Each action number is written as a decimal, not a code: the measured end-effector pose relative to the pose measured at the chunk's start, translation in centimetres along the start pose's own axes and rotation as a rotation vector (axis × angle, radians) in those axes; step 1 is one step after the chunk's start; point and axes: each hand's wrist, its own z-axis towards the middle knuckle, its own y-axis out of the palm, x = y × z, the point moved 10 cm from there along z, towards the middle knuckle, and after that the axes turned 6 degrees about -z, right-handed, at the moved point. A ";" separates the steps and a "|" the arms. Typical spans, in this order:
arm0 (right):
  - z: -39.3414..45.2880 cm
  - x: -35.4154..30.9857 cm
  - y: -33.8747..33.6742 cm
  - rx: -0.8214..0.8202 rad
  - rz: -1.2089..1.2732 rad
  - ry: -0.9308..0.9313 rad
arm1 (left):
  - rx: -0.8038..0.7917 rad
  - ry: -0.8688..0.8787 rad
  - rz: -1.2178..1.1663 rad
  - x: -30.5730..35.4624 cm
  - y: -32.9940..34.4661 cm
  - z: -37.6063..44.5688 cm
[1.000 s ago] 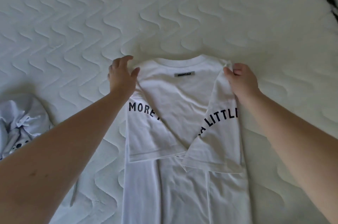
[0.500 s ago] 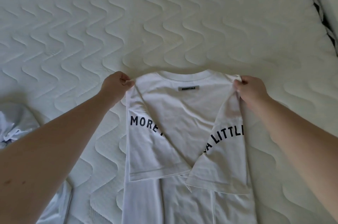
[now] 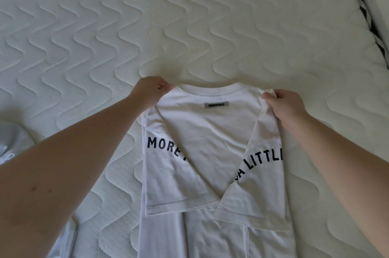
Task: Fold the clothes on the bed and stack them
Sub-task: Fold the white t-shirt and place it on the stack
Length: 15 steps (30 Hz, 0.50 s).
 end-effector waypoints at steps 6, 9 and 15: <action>0.8 0.4 -0.1 0.046 0.120 0.004 | -0.088 0.011 0.109 2.9 2.1 2.5; 1.0 1.2 -0.8 0.124 0.075 0.013 | 0.039 -0.037 -0.037 2.2 1.4 1.7; 0.6 -1.0 0.0 0.145 -0.070 -0.100 | 0.060 -0.049 0.002 2.5 2.4 0.8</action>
